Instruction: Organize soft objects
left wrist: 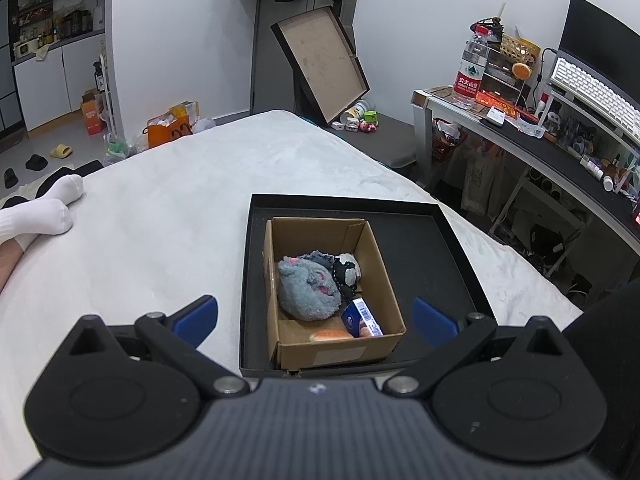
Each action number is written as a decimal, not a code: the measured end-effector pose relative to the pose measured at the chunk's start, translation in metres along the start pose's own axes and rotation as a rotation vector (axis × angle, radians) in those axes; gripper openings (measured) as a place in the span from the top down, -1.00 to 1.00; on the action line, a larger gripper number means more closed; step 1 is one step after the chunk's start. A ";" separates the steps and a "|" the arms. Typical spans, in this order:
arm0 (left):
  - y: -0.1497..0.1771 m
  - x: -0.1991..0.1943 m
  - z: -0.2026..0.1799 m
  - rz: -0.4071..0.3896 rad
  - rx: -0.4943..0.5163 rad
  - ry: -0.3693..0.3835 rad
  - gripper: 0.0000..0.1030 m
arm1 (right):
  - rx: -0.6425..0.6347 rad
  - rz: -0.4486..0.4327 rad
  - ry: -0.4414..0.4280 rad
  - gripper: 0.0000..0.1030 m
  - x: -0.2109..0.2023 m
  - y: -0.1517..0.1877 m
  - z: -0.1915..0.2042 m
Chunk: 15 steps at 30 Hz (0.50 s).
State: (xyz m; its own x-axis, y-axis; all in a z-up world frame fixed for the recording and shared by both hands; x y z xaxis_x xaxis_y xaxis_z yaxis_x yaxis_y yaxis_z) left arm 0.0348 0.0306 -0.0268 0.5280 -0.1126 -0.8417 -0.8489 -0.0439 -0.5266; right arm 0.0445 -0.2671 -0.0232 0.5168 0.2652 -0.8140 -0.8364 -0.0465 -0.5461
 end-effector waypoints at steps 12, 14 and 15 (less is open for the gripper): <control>0.001 0.002 -0.002 0.001 0.004 -0.001 -1.00 | 0.006 0.003 0.007 -1.00 0.000 0.000 0.000; 0.001 0.003 -0.002 0.006 0.001 0.001 -1.00 | 0.003 0.001 0.008 -1.00 0.000 0.000 -0.001; 0.001 0.003 -0.002 0.009 -0.001 0.003 -1.00 | 0.003 0.001 0.009 -1.00 0.001 0.000 -0.001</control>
State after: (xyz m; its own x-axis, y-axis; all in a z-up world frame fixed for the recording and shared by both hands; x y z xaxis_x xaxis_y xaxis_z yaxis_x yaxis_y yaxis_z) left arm 0.0354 0.0279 -0.0301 0.5205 -0.1158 -0.8460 -0.8536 -0.0443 -0.5191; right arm 0.0451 -0.2679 -0.0239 0.5172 0.2567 -0.8165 -0.8377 -0.0437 -0.5443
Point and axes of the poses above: each gripper's, at about its wrist camera, not at the fingertips, and x roughly the way its jaws point, z to its left, y to its underside, the point moved 5 cm from there along x, roughly the way its jaws point, and after that the axes turned 14 degrees about z, right-handed, at the moved point
